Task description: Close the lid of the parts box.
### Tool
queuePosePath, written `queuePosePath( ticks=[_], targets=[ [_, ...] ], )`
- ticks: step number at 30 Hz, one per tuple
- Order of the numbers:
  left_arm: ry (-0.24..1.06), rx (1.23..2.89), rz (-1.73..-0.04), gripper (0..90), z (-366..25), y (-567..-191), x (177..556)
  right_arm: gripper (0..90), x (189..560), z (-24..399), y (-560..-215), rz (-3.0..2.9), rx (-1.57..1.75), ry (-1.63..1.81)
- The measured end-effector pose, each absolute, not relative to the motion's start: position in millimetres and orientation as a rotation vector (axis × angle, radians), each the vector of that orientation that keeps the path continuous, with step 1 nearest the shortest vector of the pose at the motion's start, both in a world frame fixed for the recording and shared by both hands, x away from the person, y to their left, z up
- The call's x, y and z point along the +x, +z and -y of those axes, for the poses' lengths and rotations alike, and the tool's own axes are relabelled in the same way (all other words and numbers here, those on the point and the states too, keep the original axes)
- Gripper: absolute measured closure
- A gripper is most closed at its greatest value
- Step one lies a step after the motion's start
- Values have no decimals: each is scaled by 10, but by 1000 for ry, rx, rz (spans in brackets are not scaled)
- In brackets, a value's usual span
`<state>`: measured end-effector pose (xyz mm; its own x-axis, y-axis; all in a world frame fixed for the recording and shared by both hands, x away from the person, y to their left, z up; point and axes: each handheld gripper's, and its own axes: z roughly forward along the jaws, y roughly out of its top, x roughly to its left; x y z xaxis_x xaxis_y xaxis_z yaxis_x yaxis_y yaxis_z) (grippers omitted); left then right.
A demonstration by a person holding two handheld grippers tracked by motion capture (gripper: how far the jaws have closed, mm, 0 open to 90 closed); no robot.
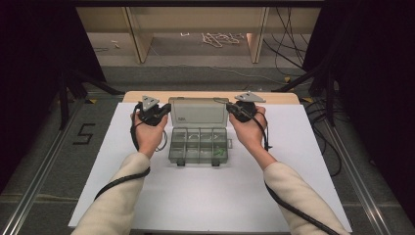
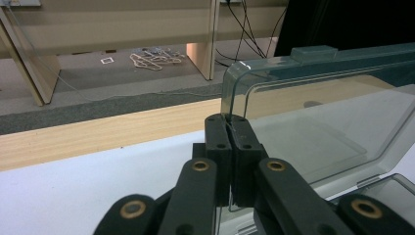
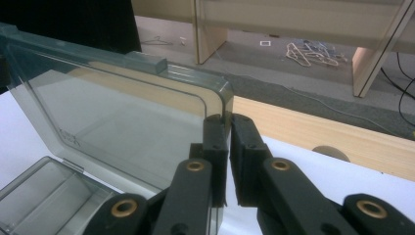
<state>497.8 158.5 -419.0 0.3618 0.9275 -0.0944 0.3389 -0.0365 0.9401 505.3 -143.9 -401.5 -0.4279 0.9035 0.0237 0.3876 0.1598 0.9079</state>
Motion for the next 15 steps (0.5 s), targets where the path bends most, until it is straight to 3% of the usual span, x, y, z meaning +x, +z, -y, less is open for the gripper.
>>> queuePosePath(
  ticks=[15],
  targets=[
    [741,1585,-1143,885,-1582,-4216,4900,859,4971,1443,-4045,-1885,1184,1239]
  ],
)
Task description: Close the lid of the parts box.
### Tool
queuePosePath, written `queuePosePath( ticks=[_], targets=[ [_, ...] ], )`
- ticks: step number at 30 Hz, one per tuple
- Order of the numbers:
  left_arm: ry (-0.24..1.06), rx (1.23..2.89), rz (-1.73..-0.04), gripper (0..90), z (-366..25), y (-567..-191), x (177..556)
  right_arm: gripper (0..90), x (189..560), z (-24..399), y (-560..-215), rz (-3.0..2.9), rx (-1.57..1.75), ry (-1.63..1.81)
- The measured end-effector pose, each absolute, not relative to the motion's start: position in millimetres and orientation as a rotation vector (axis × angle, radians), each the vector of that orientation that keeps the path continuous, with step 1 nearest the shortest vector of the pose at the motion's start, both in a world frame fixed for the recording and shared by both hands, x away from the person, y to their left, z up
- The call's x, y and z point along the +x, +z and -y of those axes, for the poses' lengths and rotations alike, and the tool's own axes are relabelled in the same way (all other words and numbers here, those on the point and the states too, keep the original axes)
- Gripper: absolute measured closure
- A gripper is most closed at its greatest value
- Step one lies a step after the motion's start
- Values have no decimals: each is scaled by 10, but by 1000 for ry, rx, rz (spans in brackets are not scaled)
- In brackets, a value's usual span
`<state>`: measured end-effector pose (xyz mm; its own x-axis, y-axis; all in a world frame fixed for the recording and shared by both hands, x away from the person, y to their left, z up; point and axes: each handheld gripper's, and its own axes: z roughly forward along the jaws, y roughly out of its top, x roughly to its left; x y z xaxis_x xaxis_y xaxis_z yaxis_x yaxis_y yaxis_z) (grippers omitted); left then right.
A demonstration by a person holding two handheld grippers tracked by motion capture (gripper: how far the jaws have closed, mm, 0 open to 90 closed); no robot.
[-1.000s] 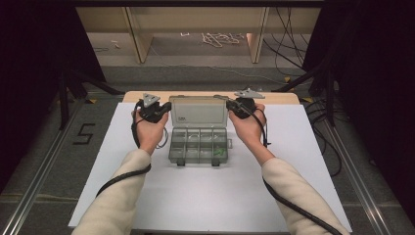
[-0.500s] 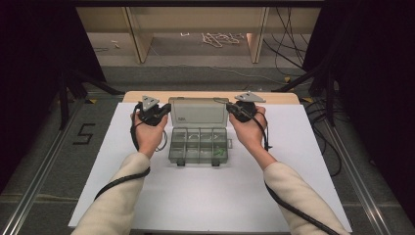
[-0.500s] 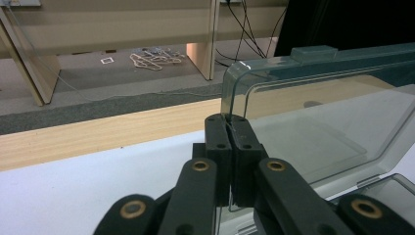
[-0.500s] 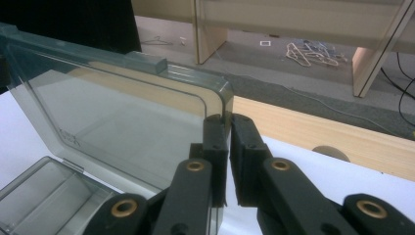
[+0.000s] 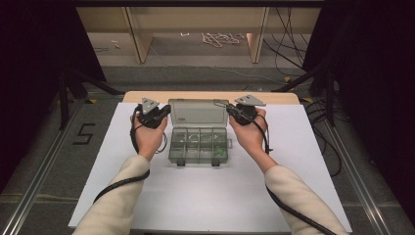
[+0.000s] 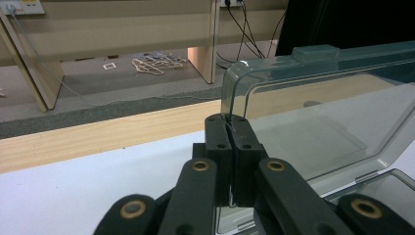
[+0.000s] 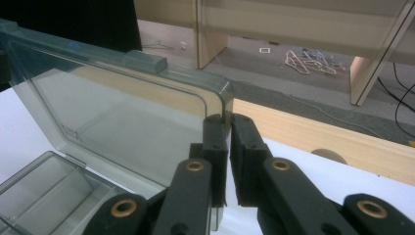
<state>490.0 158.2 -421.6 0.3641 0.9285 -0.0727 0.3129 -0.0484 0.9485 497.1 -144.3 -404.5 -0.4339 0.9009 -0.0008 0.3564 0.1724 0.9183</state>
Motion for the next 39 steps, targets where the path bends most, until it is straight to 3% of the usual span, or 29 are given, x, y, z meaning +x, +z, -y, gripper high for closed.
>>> queuePosePath(
  ticks=[39],
  targets=[
    [766,1605,-1082,884,-1605,-4244,4708,855,4799,1476,-4103,-1876,1132,1259]
  ],
)
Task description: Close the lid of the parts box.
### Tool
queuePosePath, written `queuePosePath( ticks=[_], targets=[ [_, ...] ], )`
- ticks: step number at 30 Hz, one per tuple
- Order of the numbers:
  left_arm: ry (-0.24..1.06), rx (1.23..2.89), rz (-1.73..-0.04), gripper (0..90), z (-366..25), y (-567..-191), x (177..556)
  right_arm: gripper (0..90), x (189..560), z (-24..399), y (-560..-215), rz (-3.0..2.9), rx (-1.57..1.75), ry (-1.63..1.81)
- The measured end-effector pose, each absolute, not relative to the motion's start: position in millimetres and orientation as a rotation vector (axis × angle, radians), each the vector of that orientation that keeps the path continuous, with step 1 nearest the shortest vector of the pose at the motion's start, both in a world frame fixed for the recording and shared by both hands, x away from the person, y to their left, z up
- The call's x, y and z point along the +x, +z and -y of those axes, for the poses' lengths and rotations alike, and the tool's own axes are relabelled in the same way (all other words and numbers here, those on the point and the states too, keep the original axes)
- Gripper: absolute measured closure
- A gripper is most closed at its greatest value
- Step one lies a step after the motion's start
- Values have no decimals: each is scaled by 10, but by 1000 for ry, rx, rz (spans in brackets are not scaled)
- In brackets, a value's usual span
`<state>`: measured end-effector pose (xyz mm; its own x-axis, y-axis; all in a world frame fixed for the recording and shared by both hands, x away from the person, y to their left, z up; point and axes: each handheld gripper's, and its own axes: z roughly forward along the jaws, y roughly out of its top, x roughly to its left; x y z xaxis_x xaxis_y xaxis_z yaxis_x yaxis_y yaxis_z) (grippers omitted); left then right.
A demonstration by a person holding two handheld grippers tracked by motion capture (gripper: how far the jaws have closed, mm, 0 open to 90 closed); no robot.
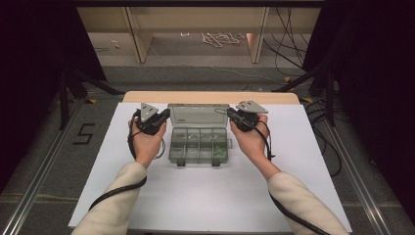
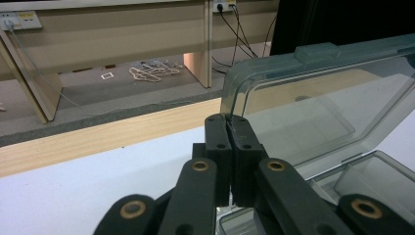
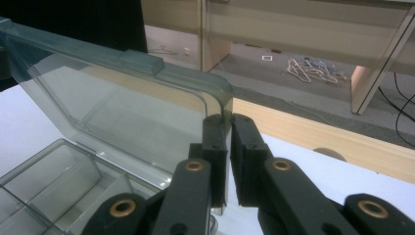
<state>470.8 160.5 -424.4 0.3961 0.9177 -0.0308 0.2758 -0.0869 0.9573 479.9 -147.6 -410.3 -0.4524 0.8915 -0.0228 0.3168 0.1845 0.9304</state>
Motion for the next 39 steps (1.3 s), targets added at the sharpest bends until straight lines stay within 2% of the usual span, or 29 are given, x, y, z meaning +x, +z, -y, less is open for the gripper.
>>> queuePosePath(
  ticks=[39],
  targets=[
    [778,1642,-1054,883,-1622,-4296,4549,854,4656,1471,-4143,-1884,1094,1244]
  ],
)
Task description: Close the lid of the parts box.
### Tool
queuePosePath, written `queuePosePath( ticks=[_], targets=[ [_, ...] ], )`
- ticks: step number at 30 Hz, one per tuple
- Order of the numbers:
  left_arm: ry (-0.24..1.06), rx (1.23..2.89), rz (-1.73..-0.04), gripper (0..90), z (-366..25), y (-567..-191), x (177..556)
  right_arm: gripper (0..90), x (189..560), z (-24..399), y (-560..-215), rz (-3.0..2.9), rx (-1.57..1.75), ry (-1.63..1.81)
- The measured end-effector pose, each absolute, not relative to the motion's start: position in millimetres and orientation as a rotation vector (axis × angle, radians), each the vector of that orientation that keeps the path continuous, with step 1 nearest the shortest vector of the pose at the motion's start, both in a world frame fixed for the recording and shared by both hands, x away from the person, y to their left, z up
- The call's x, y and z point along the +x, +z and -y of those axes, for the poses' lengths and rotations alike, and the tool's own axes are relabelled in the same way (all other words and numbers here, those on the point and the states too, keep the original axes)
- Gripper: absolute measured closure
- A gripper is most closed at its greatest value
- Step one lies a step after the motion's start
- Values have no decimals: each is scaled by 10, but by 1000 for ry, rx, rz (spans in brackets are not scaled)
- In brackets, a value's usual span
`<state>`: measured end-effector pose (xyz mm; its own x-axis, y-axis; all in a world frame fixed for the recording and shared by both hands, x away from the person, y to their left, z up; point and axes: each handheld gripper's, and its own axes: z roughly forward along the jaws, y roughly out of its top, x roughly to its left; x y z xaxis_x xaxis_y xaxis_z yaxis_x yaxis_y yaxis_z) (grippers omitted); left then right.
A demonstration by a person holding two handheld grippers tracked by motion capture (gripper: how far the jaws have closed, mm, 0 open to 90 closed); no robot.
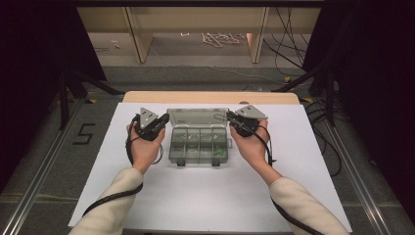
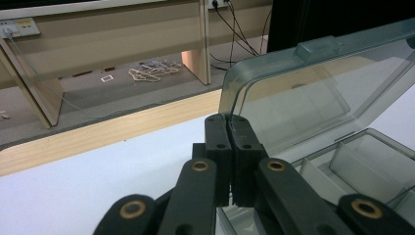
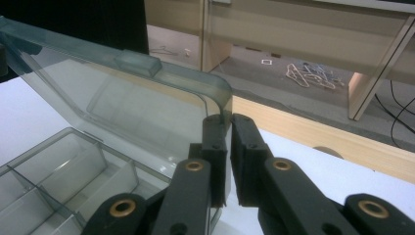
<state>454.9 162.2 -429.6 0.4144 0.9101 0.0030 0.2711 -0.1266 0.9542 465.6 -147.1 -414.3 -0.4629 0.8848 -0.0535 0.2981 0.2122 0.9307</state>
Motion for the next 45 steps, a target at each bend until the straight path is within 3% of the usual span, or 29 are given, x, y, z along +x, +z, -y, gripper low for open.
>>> queuePosePath(
  ticks=[45],
  targets=[
    [773,1673,-1034,892,-1642,-4314,4450,849,4569,1491,-4187,-1877,1063,1253]
  ],
)
